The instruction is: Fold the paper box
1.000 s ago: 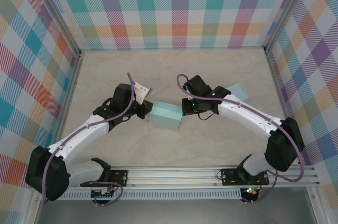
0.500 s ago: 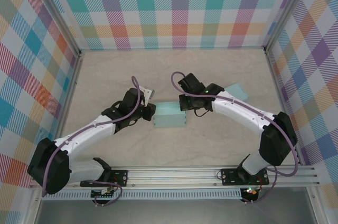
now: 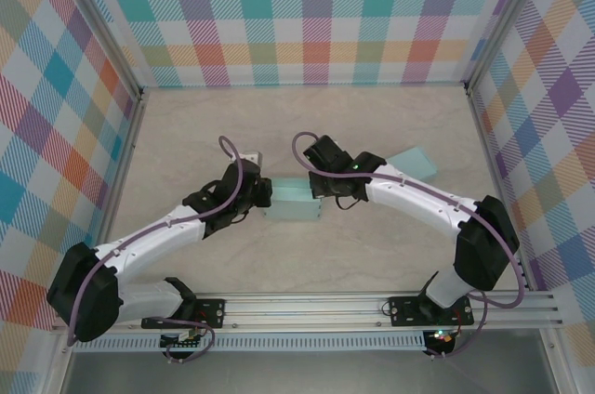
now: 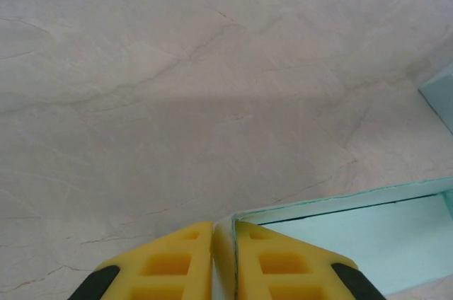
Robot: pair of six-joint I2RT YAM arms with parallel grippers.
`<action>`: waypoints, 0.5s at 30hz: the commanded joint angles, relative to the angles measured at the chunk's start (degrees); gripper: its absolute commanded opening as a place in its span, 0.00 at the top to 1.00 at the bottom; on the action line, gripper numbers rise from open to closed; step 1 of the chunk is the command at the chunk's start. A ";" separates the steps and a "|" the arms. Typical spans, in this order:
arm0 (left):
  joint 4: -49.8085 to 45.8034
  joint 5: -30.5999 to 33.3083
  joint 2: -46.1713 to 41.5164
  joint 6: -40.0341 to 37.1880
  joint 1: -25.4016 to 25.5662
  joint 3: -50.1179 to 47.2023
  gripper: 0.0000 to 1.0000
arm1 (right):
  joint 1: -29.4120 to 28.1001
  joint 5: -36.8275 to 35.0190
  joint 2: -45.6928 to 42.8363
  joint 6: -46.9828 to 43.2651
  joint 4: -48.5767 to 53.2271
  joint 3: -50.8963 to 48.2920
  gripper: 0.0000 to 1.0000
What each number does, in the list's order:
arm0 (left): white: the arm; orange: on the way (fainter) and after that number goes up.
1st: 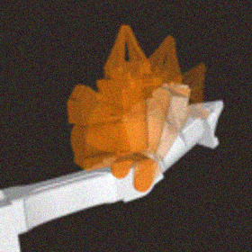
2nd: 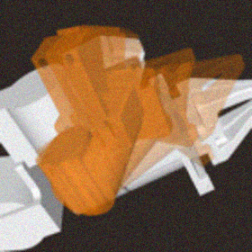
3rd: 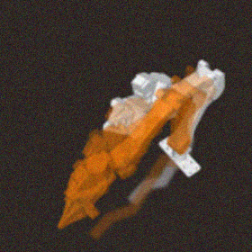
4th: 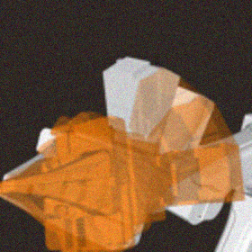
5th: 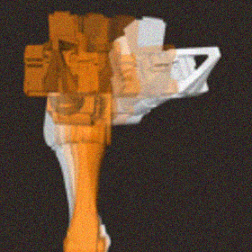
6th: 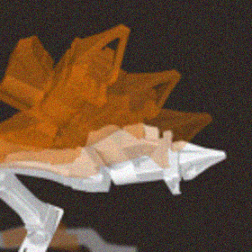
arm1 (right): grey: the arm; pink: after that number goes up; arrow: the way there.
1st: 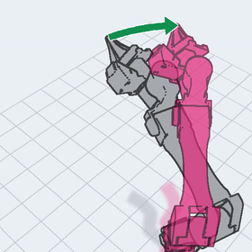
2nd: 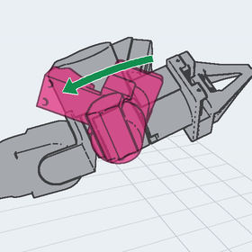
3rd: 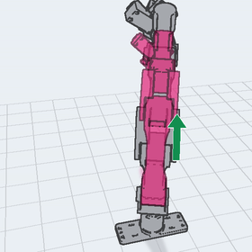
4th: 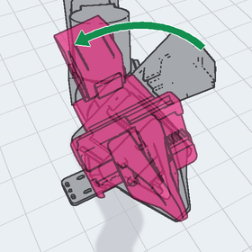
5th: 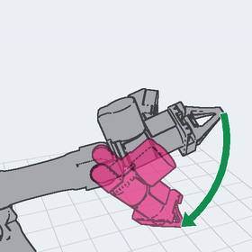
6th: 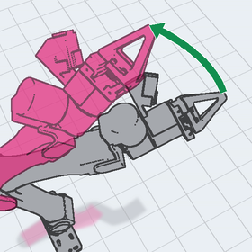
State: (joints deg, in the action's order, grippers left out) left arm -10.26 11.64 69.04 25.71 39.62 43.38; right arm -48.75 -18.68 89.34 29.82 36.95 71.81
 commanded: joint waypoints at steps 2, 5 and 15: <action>4.73 2.83 -1.94 4.17 2.25 -0.77 0.86 | -0.99 2.14 0.05 1.99 -4.38 0.62 0.91; 5.93 4.66 -1.79 4.09 2.96 -1.78 0.87 | -1.00 4.08 -0.22 2.24 -5.88 0.61 0.88; 7.79 9.62 -0.94 5.99 3.77 -4.45 0.89 | -0.99 4.48 1.23 3.23 -5.63 0.53 0.82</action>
State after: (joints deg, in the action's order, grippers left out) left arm -6.79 19.88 68.18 30.09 42.13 39.48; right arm -48.84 -16.19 89.45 31.66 33.36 71.81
